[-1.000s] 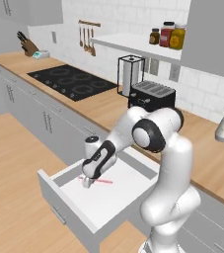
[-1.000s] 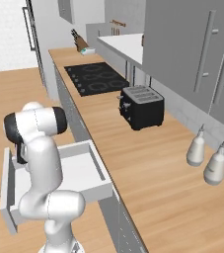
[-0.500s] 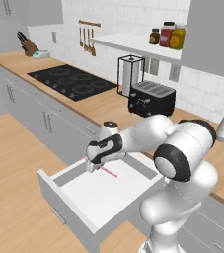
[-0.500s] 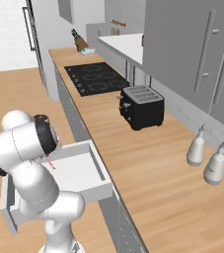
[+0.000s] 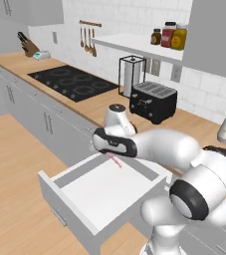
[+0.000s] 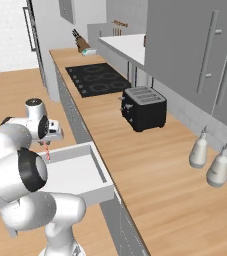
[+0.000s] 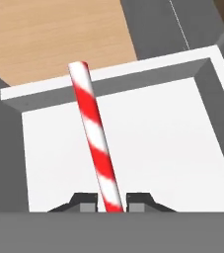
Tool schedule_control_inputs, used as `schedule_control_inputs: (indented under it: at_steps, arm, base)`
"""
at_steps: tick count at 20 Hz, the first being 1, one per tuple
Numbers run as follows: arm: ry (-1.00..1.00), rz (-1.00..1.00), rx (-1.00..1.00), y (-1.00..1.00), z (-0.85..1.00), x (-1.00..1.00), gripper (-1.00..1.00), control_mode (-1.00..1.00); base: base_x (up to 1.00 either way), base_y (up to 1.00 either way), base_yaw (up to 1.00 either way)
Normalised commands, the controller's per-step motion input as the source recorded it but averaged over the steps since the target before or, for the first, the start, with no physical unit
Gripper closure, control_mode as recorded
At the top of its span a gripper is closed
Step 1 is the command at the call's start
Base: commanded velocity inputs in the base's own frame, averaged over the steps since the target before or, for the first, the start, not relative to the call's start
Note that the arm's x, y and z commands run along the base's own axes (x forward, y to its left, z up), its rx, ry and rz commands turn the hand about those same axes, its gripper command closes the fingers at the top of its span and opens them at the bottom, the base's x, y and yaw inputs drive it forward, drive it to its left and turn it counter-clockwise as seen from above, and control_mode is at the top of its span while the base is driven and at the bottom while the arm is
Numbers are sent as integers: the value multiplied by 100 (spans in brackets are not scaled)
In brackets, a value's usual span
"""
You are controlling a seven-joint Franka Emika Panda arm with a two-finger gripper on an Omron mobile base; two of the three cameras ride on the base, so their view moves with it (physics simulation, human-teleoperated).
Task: Take a straw from the drawer in front and place it inside the glass cup on the dining counter.
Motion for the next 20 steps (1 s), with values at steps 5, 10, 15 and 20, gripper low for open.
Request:
schedule_control_inputs:
  at_steps: [5, 10, 15, 20]
  arm:
    - [1, -21, 0, -40, 100, -18, 100, -100]
    - [0, -11, 0, -36, 96, -53, 100, -100]
    - [-6, -4, -1, -20, 59, -61, 100, -100]
    - [-9, 0, -2, -1, 24, -49, 100, 100]
  base:
    - [0, 0, 0]
    - [0, 0, 0]
    - [0, 0, 0]
    - [-40, 0, 0]
